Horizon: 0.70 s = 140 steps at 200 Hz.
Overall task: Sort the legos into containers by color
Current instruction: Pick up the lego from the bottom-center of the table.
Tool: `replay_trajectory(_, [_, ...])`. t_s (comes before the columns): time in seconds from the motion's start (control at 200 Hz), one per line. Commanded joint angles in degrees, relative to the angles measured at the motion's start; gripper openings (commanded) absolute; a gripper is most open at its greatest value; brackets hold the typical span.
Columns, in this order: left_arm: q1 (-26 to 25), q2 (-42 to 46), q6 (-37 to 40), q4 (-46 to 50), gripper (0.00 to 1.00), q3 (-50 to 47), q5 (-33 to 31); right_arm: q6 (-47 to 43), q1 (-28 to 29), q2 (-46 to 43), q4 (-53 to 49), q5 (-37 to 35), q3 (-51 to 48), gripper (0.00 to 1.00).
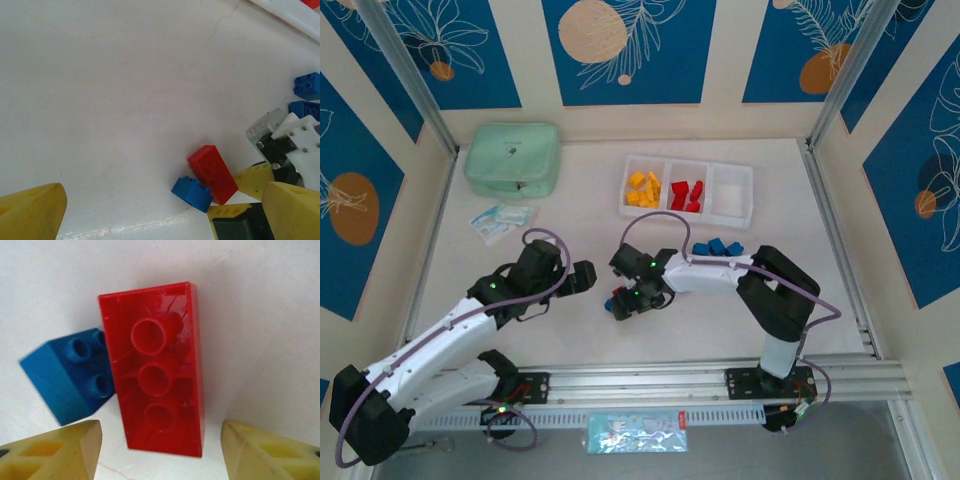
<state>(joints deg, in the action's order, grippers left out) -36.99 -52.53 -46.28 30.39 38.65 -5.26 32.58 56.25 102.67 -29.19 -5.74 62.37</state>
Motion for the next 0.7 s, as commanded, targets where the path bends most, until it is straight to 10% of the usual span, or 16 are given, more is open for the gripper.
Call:
replay_trajectory(0.0, [0.62,1.06,-0.48,1.51,1.00,-0.42,-1.42,-0.93,0.09,1.63,0.48,0.06,1.89,0.63])
replay_trajectory(0.695, [0.69,-0.07,1.31,0.68,1.00,1.75,-0.68,-1.49,-4.77,-2.39,1.76,0.67,1.19,0.23])
